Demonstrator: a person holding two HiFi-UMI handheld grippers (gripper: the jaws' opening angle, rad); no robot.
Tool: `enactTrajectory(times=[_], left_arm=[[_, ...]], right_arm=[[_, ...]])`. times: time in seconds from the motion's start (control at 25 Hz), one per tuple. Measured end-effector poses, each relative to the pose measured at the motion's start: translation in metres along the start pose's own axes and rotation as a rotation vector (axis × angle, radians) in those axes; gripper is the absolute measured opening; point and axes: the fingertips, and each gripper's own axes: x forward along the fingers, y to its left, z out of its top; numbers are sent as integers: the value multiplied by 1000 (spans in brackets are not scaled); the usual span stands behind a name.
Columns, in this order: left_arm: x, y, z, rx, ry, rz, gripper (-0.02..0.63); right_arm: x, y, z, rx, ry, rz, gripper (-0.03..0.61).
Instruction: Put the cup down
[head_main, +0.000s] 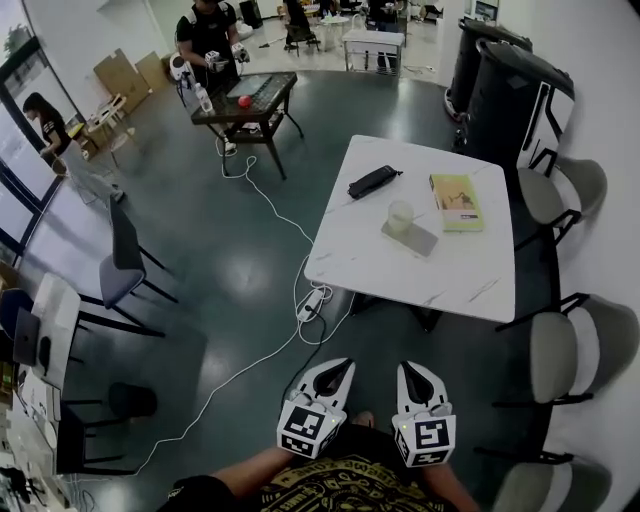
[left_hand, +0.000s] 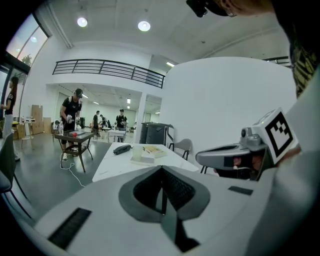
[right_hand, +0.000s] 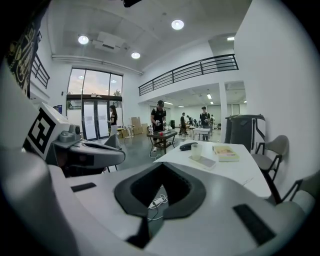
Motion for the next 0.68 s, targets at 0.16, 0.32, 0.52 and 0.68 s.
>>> enactTrajectory(times=[0.16, 0.32, 0.52, 0.68], left_arm=[[-1, 17, 5, -21, -6, 37, 6], [-4, 23, 7, -23, -18, 39, 6], [-6, 22, 1, -34, -11, 29, 5], [-9, 22, -11, -51, 10, 27, 6]], right_arm=[[3, 3, 3, 2, -2, -18, 5], [6, 8, 3, -6, 2, -20, 5], [8, 13, 1, -17, 17, -13, 5], [9, 17, -8, -14, 43, -4, 5]])
